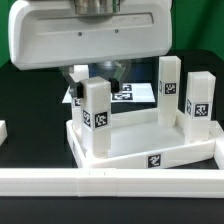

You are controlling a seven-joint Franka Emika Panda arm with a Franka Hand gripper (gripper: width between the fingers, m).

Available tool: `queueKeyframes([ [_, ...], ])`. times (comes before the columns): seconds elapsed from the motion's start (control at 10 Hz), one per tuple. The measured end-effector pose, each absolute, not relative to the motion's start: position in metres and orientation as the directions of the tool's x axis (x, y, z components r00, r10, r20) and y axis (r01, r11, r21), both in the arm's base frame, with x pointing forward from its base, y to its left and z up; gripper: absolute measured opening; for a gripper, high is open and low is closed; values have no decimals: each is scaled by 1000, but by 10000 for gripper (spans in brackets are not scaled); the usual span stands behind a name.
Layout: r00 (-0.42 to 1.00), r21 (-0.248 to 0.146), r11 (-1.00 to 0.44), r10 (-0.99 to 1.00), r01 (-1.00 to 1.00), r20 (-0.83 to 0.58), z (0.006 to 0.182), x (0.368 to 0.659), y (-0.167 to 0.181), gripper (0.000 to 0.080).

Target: Assemble desk

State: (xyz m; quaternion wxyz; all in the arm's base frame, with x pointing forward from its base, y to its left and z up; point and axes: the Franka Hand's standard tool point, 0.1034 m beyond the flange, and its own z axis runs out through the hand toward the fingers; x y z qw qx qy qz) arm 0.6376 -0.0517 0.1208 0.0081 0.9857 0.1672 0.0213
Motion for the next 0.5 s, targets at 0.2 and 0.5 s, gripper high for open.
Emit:
queueKeyframes([
  [0.2,950,20,-951,309,309,39,121,637,-52,288],
  [0.5,999,-5,-1000,-16,-15,43,120,637,-55,288],
])
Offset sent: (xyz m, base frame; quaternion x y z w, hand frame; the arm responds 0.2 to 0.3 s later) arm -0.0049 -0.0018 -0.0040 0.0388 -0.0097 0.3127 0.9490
